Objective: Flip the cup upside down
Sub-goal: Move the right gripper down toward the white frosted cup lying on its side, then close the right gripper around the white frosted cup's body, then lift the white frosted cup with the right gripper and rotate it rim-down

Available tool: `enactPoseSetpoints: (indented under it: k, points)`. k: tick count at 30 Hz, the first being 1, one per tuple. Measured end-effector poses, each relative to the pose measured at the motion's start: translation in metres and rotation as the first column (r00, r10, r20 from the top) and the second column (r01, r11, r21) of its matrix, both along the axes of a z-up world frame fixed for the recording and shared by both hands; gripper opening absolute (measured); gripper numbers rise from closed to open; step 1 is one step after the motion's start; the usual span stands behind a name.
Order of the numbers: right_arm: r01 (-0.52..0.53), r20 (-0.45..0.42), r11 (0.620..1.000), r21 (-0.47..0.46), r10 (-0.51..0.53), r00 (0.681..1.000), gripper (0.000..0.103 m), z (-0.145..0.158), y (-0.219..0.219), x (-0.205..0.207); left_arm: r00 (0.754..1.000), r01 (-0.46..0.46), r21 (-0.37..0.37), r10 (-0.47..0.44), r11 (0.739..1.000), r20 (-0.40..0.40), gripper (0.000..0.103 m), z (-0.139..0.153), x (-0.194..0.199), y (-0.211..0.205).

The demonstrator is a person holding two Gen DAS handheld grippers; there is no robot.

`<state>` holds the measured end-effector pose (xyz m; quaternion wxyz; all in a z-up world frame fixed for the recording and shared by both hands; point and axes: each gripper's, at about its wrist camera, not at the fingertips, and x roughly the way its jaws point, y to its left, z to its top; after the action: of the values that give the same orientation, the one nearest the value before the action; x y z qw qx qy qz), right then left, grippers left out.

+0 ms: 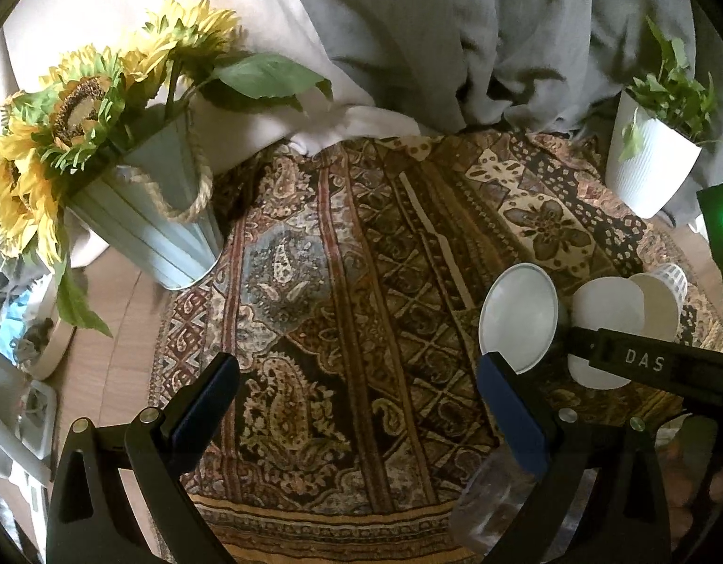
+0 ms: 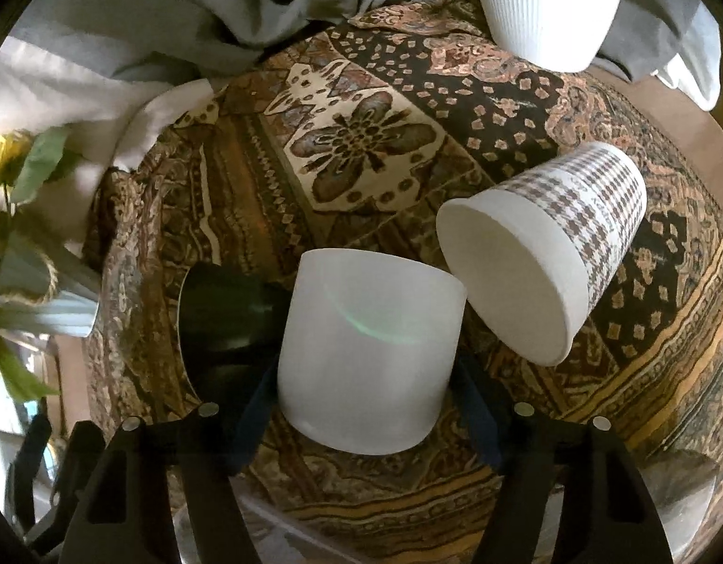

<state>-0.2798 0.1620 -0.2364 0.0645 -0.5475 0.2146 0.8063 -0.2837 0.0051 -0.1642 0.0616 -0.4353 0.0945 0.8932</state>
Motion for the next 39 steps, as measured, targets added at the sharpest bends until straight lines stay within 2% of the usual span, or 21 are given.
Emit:
enactPoseSetpoints:
  k: [8,15,20,25,28,32,39]
  points:
    - [-0.030,-0.023,0.999,0.040,0.031,0.999,0.070,0.013,0.002,0.009,1.000,-0.022,-0.011,0.022,1.000,-0.009,0.103,0.007,0.012,0.001]
    - [-0.080,-0.082,0.994,0.079,0.087,0.993,0.070,0.051,-0.008,0.035,0.997,-0.064,0.021,0.065,0.998,-0.039,0.103,0.031,0.040,-0.013]
    - [-0.150,-0.130,0.982,0.119,0.165,0.978,0.070,0.086,-0.035,0.060,0.991,-0.116,0.034,0.118,0.993,-0.069,0.103,0.050,0.065,-0.035]
    - [-0.220,-0.147,0.968,0.118,0.236,0.961,0.070,0.103,-0.065,0.088,0.983,-0.161,0.026,0.163,0.987,-0.083,0.103,0.060,0.091,-0.064]
    - [-0.269,-0.146,0.956,0.117,0.284,0.948,0.070,0.106,-0.084,0.101,0.979,-0.182,-0.002,0.181,0.983,-0.090,0.103,0.058,0.106,-0.080]
    - [-0.319,-0.117,0.942,0.107,0.331,0.936,0.070,0.099,-0.110,0.115,0.977,-0.207,-0.010,0.206,0.978,-0.058,0.103,0.050,0.122,-0.105]
    - [-0.407,-0.043,0.911,0.070,0.411,0.911,0.070,0.071,-0.154,0.135,0.969,-0.249,-0.029,0.249,0.968,-0.002,0.103,0.027,0.146,-0.141]
